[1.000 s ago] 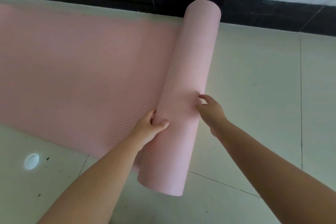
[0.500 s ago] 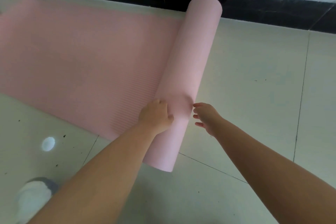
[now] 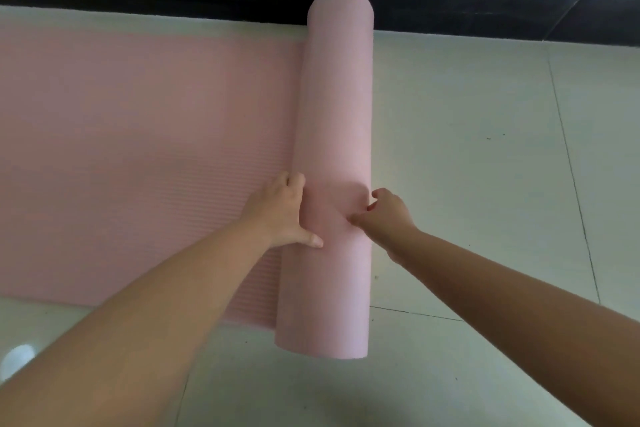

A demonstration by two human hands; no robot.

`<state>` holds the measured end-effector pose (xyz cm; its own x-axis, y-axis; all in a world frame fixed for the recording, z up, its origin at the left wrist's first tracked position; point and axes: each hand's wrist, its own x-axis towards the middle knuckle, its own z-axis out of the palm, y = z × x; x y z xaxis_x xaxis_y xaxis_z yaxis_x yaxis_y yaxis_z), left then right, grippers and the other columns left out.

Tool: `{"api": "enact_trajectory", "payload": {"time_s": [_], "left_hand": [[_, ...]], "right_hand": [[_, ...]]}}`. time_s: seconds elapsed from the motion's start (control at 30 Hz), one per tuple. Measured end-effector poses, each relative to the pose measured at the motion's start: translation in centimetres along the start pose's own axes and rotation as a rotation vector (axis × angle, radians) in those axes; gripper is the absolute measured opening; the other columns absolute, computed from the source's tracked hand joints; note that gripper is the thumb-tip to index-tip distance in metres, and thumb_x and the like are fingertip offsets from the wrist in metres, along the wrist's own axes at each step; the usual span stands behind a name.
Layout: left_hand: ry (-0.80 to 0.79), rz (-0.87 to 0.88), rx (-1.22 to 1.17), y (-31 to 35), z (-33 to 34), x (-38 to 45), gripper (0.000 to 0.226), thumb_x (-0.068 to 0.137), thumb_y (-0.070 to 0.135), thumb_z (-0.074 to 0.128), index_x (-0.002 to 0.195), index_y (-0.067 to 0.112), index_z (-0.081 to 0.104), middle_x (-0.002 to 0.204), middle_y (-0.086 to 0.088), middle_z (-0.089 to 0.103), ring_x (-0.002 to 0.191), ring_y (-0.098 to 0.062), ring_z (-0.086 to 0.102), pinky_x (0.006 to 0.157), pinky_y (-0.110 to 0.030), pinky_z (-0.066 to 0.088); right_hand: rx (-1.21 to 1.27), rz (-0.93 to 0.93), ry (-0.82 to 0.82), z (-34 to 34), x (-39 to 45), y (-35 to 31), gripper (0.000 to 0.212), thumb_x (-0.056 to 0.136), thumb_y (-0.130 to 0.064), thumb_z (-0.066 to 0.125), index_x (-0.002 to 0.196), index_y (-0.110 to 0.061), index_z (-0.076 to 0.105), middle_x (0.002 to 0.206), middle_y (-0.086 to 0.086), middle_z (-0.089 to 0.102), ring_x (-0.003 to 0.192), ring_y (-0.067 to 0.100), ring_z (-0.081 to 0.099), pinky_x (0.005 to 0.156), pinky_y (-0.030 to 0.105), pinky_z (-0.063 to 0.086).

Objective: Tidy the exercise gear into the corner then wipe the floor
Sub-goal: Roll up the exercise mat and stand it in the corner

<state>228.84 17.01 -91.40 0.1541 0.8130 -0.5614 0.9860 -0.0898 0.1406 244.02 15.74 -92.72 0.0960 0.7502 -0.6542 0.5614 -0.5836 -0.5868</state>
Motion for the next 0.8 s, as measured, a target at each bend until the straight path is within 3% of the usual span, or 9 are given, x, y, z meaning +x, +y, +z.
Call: {"api": "enact_trajectory", "payload": {"time_s": [0.1,0.2,0.27,0.37,0.43,0.5,0.6,0.7,0.8], "left_hand": [[0.049,0.274,0.25,-2.3,-0.9,0.7,0.12,0.068,0.056,0.072,0.152,0.02,-0.005,0.159,-0.006,-0.013,0.148,-0.026,-0.004,0.12,-0.038,0.008],[-0.044,0.471,0.479,-4.2,-2.6,2.2,0.118,0.073,0.057,0.067,0.152,0.014,-0.009,0.158,-0.004,-0.024,0.147,-0.023,-0.02,0.12,-0.04,-0.006],[-0.101,0.563,0.555,-4.9,-3.8,3.1,0.108,0.079,0.05,0.065,0.152,0.011,-0.004,0.159,-0.003,-0.019,0.148,-0.02,-0.017,0.12,-0.039,-0.004],[-0.15,0.634,0.544,-5.1,-6.2,4.1,0.074,0.091,0.019,0.052,0.151,0.013,0.009,0.161,-0.002,0.001,0.15,-0.018,0.003,0.121,-0.038,0.007],[-0.181,0.619,0.51,-4.7,-8.0,4.3,0.071,0.092,0.005,0.04,0.152,0.021,0.007,0.156,-0.004,0.022,0.144,-0.023,0.026,0.117,-0.038,0.018],[-0.22,0.609,0.522,-4.8,-9.2,4.3,0.076,0.093,0.002,0.034,0.152,0.032,-0.002,0.15,-0.005,0.031,0.136,-0.029,0.037,0.111,-0.037,0.029],[-0.284,0.579,0.578,-6.1,-9.6,4.3,0.077,0.093,0.002,0.034,0.15,0.036,-0.005,0.151,-0.007,0.025,0.136,-0.032,0.037,0.109,-0.038,0.032],[-0.299,0.532,0.593,-7.7,-9.2,4.9,0.075,0.093,0.005,0.036,0.151,0.036,-0.001,0.154,-0.011,0.019,0.139,-0.032,0.033,0.11,-0.039,0.033],[-0.278,0.487,0.508,-9.0,-8.8,5.0,0.07,0.094,0.01,0.039,0.151,0.036,0.008,0.153,-0.014,0.025,0.14,-0.033,0.031,0.112,-0.04,0.033]], "right_hand": [[-0.072,0.093,0.06,1.8,-0.5,-1.8,0.053,0.086,-0.028,0.062,0.129,0.0,0.047,0.132,0.016,0.045,0.114,0.03,0.053,0.091,0.033,0.047],[-0.031,0.257,0.043,3.5,-1.8,-3.1,0.048,0.088,-0.042,0.057,0.118,-0.005,0.052,0.131,0.015,0.05,0.102,0.027,0.051,0.078,0.029,0.04],[0.06,0.387,-0.012,4.3,-2.7,-3.6,0.056,0.092,-0.045,0.048,0.13,-0.004,0.045,0.128,0.012,0.05,0.094,0.025,0.051,0.074,0.027,0.038],[0.146,0.492,-0.012,5.1,-4.3,-4.1,0.048,0.093,-0.037,0.046,0.129,-0.005,0.046,0.107,0.007,0.048,0.074,0.015,0.047,0.063,0.022,0.039],[0.143,0.483,0.019,5.8,-5.4,-4.3,0.044,0.092,-0.023,0.049,0.132,-0.007,0.046,0.114,0.008,0.05,0.089,0.02,0.05,0.074,0.025,0.041],[0.152,0.47,0.049,6.9,-6.5,-4.8,0.051,0.092,-0.014,0.048,0.141,-0.012,0.036,0.134,0.009,0.047,0.111,0.025,0.05,0.088,0.03,0.043],[0.115,0.424,0.067,8.9,-7.5,-6.8,0.058,0.091,-0.009,0.047,0.145,-0.017,0.029,0.141,0.011,0.038,0.123,0.029,0.046,0.094,0.034,0.045],[0.031,0.406,0.075,10.5,-7.2,-8.5,0.059,0.091,-0.009,0.047,0.145,-0.016,0.026,0.139,0.015,0.034,0.118,0.033,0.048,0.081,0.031,0.044],[-0.07,0.431,0.1,10.9,-6.7,-9.4,0.058,0.088,-0.016,0.059,0.137,-0.008,0.03,0.133,0.016,0.041,0.108,0.032,0.05,0.07,0.029,0.043]]}}
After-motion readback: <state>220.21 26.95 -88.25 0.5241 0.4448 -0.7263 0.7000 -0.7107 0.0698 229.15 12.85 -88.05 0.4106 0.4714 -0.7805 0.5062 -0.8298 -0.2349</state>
